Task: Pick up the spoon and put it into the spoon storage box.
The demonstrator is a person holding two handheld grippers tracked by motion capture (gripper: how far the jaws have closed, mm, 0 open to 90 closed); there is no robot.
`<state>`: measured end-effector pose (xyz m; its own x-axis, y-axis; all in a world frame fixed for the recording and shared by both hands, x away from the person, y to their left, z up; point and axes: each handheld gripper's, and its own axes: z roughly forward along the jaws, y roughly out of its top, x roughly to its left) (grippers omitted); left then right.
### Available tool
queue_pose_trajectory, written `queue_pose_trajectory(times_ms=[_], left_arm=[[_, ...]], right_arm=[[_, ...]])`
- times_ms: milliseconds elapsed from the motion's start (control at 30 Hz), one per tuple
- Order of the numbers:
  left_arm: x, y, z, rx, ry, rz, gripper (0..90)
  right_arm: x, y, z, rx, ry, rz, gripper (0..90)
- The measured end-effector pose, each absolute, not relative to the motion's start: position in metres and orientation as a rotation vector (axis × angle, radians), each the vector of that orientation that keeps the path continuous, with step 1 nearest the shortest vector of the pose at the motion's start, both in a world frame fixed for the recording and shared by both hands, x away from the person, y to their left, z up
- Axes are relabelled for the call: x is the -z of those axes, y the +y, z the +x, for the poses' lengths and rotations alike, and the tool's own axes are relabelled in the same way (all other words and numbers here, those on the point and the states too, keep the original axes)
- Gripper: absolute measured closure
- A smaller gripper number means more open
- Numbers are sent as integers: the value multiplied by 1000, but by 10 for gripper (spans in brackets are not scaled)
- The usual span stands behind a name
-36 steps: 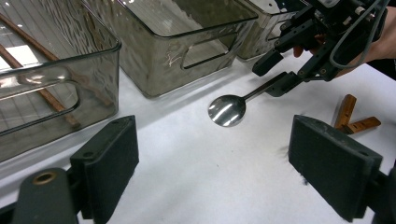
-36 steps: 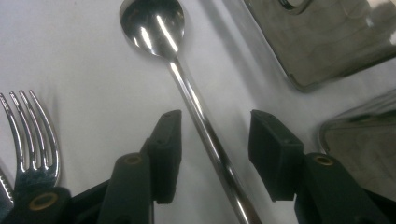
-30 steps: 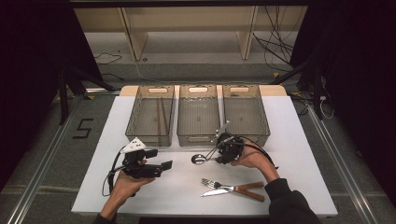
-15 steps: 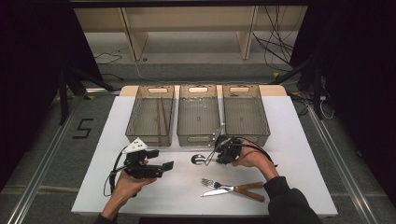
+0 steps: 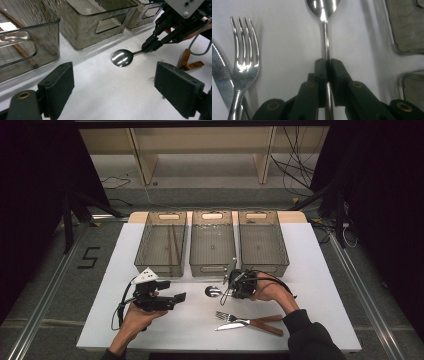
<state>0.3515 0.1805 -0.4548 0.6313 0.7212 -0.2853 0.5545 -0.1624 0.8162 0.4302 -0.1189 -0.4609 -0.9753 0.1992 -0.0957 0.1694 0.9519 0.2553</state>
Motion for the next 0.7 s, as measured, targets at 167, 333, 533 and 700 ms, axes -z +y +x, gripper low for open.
queue_pose_trajectory(times_ms=[167, 333, 533, 700], left_arm=[[456, 181, 352, -200, 1027, 1840, 159], [456, 179, 352, -201, 1029, 1846, 159], [456, 179, 352, -202, 1029, 1848, 159], [457, 180, 352, -202, 1026, 1844, 159]], right_arm=[[457, -118, 425, -374, 2992, 269, 877], [455, -117, 419, -367, 2998, 272, 900], [456, -117, 419, -371, 2995, 282, 899], [456, -116, 419, -369, 2989, 290, 899]])
